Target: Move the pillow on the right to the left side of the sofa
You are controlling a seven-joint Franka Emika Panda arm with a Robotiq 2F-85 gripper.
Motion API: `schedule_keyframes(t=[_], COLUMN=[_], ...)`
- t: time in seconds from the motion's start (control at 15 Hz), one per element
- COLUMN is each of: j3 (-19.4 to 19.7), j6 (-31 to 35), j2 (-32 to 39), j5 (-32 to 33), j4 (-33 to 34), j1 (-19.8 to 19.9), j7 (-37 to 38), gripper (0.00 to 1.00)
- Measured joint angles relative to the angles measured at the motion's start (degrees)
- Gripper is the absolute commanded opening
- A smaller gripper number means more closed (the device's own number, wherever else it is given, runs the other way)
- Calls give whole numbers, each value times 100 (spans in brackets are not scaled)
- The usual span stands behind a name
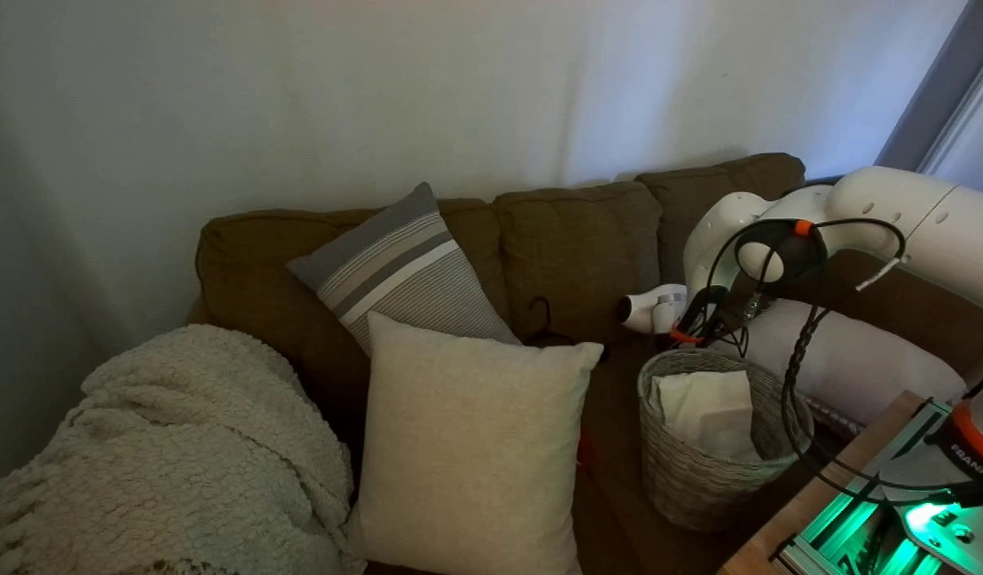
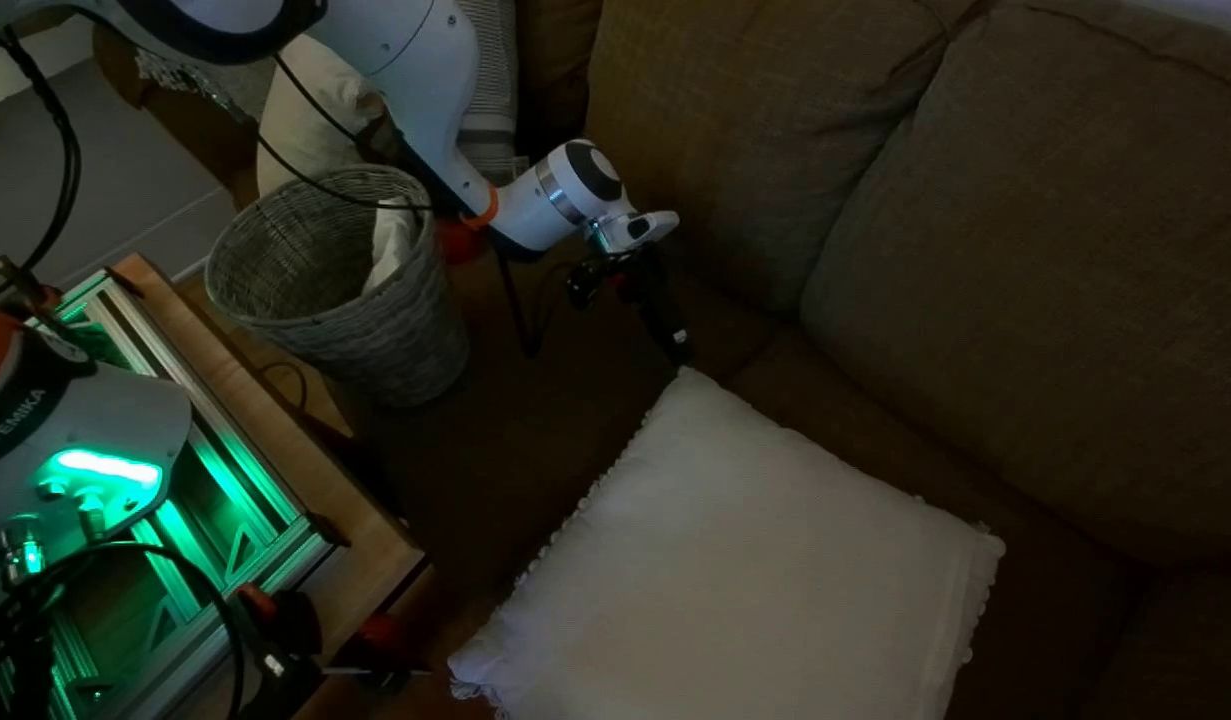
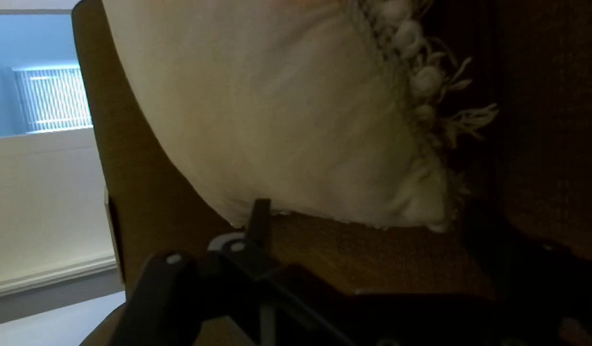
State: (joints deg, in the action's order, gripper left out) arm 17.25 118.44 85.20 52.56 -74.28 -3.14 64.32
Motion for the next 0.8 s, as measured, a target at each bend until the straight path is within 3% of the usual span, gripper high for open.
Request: schedule_keyframes(t=[0.33, 0.8], j3=[-205, -598], j6=[-377, -524], j2=[7, 2], j5=[132, 925], j4=[-212, -311], j1=[58, 730], j7=[553, 1267], gripper=[100, 100])
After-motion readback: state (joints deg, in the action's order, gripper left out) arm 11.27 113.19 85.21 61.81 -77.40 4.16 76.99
